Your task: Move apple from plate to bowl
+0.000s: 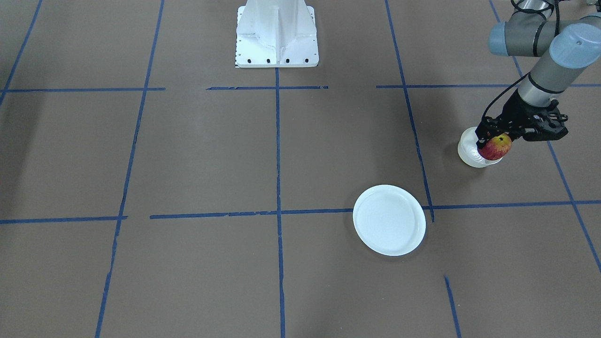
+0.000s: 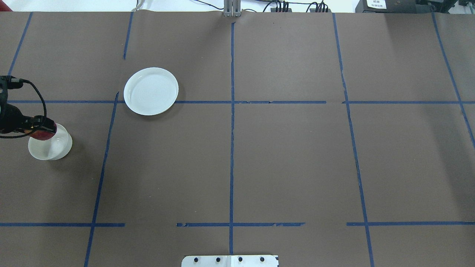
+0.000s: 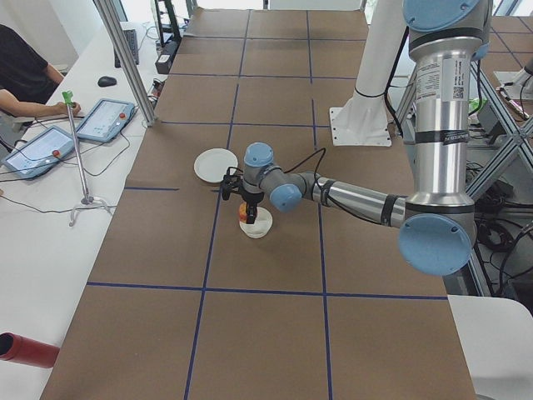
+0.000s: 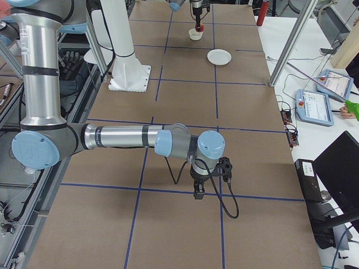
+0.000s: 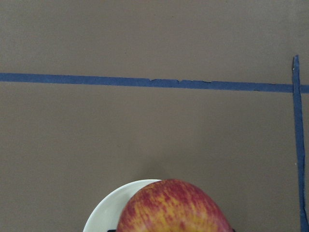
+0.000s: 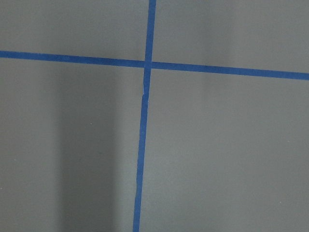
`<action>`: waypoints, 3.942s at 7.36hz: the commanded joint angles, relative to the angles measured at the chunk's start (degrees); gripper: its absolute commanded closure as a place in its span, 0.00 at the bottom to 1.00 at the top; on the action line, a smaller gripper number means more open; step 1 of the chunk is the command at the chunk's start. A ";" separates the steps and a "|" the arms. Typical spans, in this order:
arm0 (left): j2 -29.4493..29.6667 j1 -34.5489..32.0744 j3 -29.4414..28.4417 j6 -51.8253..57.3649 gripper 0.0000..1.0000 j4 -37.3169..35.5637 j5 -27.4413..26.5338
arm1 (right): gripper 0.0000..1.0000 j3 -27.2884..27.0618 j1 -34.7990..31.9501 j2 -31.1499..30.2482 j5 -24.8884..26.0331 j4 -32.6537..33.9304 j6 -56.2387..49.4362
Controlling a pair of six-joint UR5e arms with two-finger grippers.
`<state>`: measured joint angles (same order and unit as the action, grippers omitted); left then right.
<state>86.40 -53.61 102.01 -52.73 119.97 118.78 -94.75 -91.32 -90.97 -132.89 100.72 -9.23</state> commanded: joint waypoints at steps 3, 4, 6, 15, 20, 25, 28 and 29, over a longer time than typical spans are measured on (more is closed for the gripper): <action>-0.18 2.01 -0.85 0.00 1.00 -0.35 0.75 | 0.00 0.00 0.00 0.00 0.00 0.00 0.00; -0.18 2.63 -0.85 0.08 1.00 -0.52 0.75 | 0.00 0.00 0.00 0.00 0.00 0.00 0.00; -0.18 2.72 -1.11 0.17 0.86 -0.53 0.75 | 0.00 0.00 0.00 0.00 0.00 0.00 0.00; 4.01 -2.35 7.06 13.11 0.00 -11.91 0.75 | 0.00 0.00 0.00 0.00 0.00 0.00 0.00; 7.91 -26.58 -0.87 45.13 0.00 -19.60 11.94 | 0.00 0.00 0.00 0.00 0.00 0.00 0.00; -3.33 -34.19 -5.33 46.32 0.00 -20.48 18.42 | 0.00 0.00 0.00 0.00 0.00 0.00 0.00; -6.59 -34.72 -5.24 46.40 0.00 -20.39 18.33 | 0.00 0.00 0.00 0.00 0.00 0.00 0.00; -6.59 -34.72 -5.16 46.49 0.00 -20.30 18.15 | 0.00 0.00 0.00 0.00 0.00 0.00 0.00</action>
<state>80.03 -88.24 96.94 -6.34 99.60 137.10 -94.75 -91.32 -90.97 -132.89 100.72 -9.23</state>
